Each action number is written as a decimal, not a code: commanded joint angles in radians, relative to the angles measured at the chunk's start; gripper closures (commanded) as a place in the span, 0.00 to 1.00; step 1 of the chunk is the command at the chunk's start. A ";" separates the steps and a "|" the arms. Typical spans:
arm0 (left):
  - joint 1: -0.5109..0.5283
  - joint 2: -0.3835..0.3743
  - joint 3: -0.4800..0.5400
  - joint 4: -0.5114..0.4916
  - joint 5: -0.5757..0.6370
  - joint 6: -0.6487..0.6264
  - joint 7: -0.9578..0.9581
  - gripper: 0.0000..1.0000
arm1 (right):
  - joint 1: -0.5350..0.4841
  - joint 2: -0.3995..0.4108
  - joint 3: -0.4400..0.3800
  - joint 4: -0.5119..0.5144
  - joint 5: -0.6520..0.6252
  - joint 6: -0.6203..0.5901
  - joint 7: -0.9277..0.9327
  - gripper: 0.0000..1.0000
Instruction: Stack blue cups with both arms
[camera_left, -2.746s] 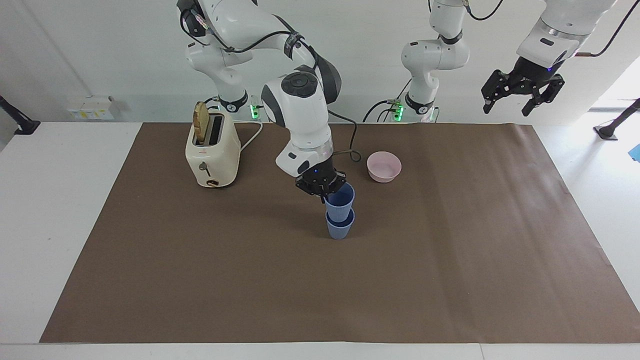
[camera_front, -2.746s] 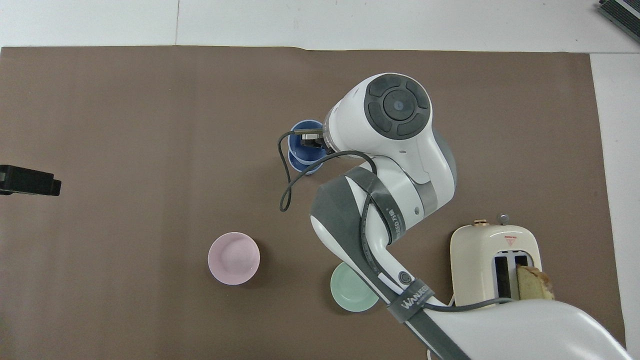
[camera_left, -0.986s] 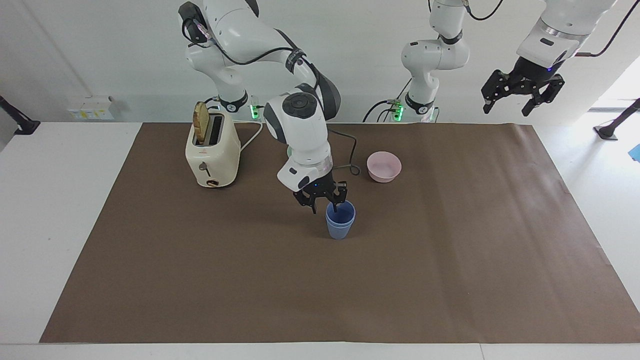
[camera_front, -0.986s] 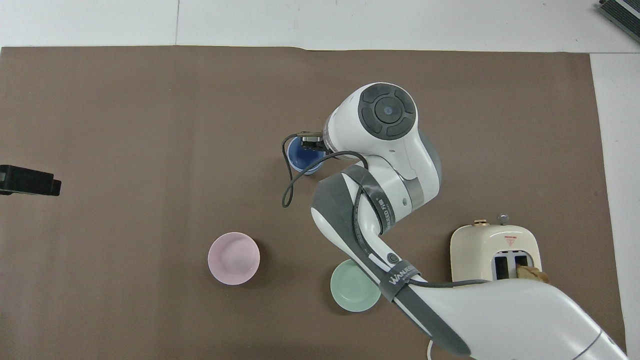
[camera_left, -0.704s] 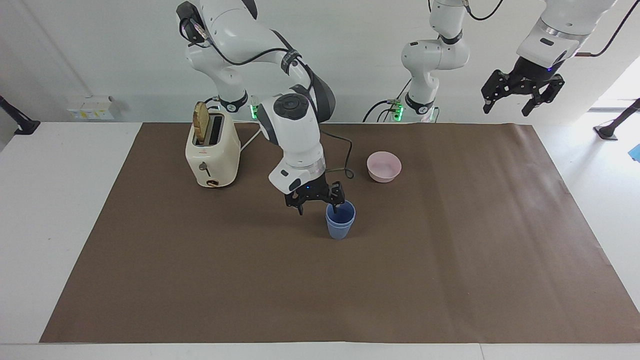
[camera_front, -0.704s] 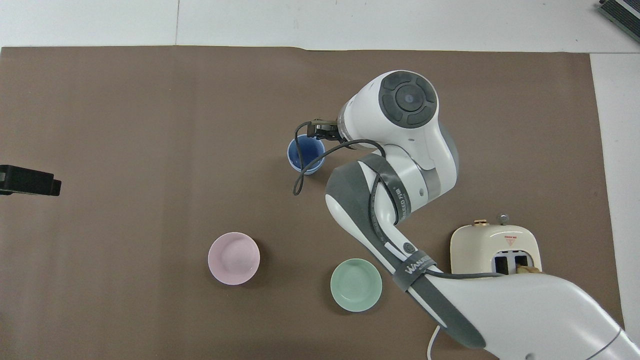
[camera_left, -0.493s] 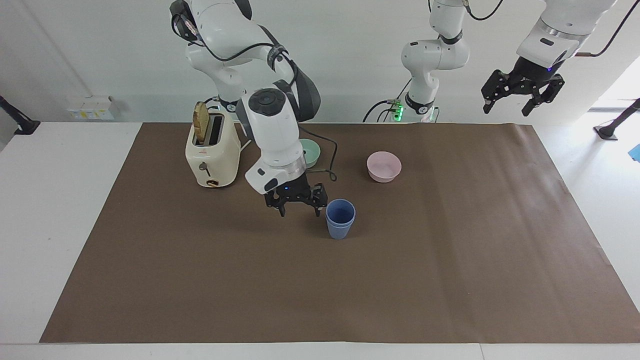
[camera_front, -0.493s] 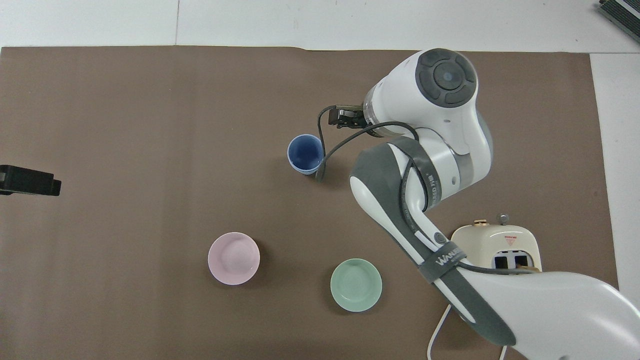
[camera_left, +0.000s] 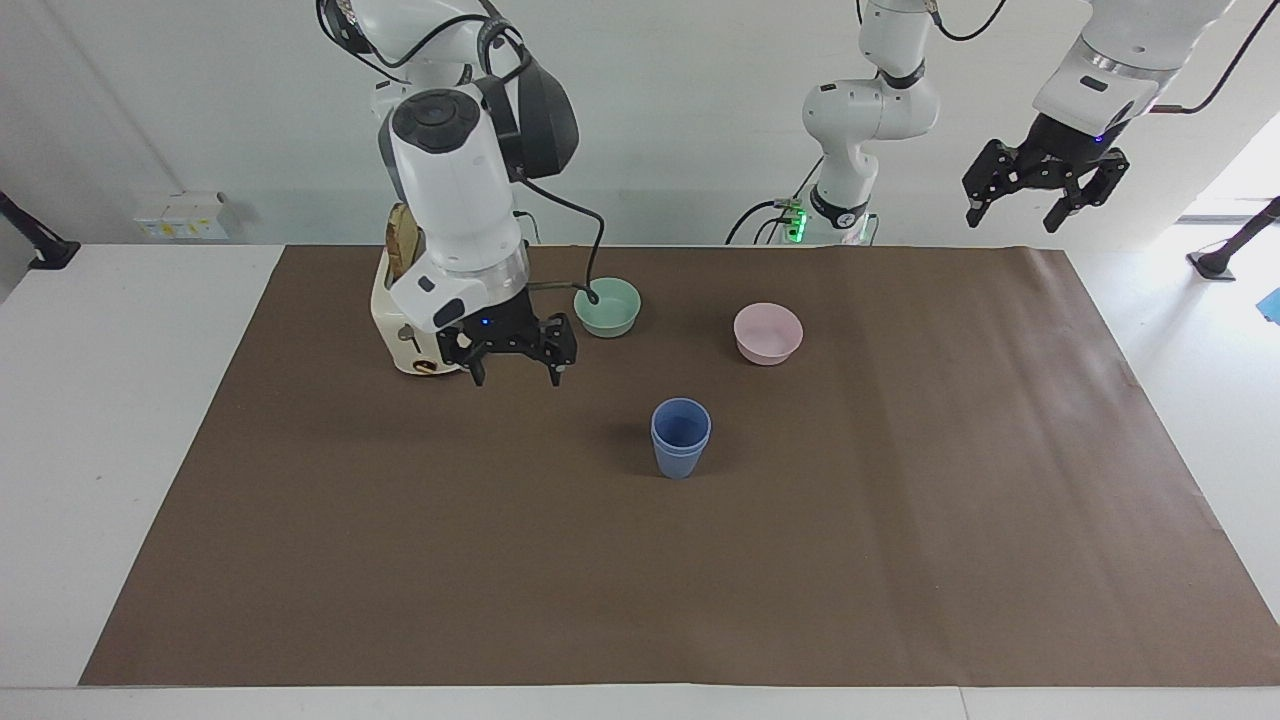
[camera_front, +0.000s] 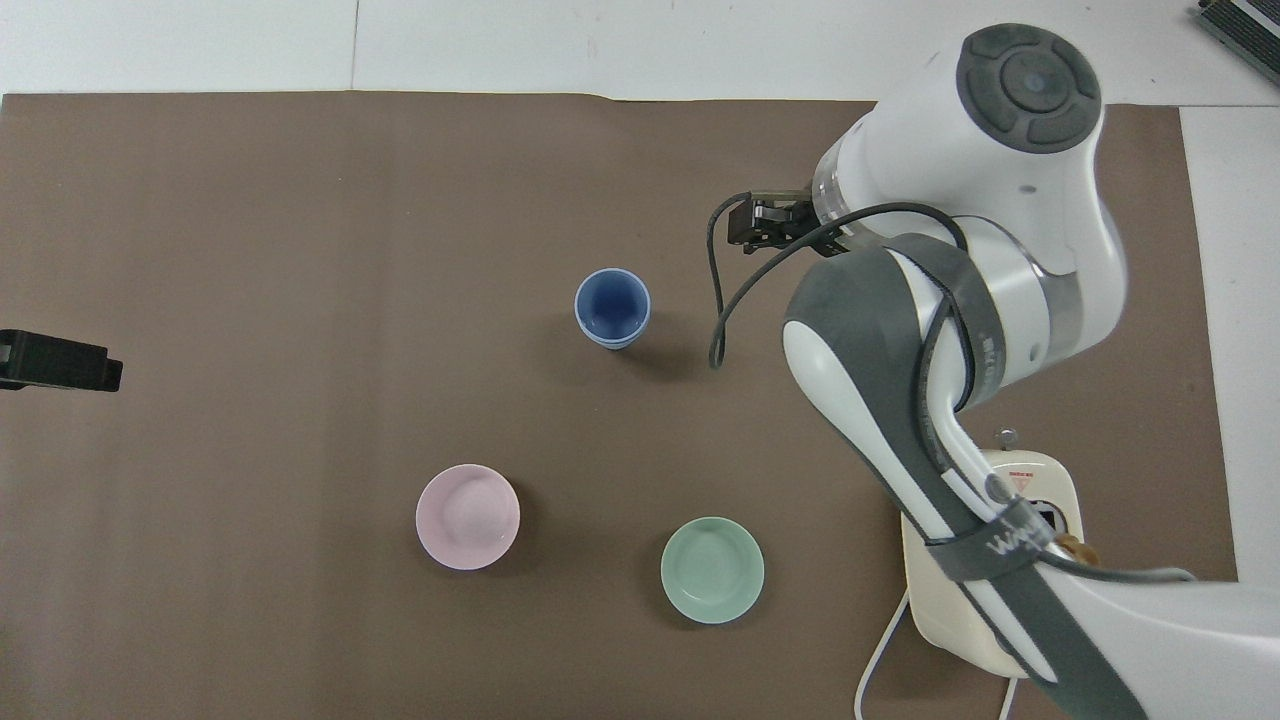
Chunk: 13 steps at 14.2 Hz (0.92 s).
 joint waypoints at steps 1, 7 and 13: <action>0.016 -0.010 -0.008 0.000 -0.012 -0.006 0.016 0.00 | -0.058 -0.055 0.008 -0.005 -0.019 -0.081 -0.100 0.00; 0.016 -0.010 -0.008 -0.001 -0.012 -0.006 0.016 0.00 | -0.182 -0.164 0.011 -0.006 0.001 -0.192 -0.215 0.00; 0.016 -0.010 -0.008 -0.001 -0.012 -0.006 0.016 0.00 | -0.215 -0.244 0.009 -0.083 -0.001 -0.190 -0.289 0.00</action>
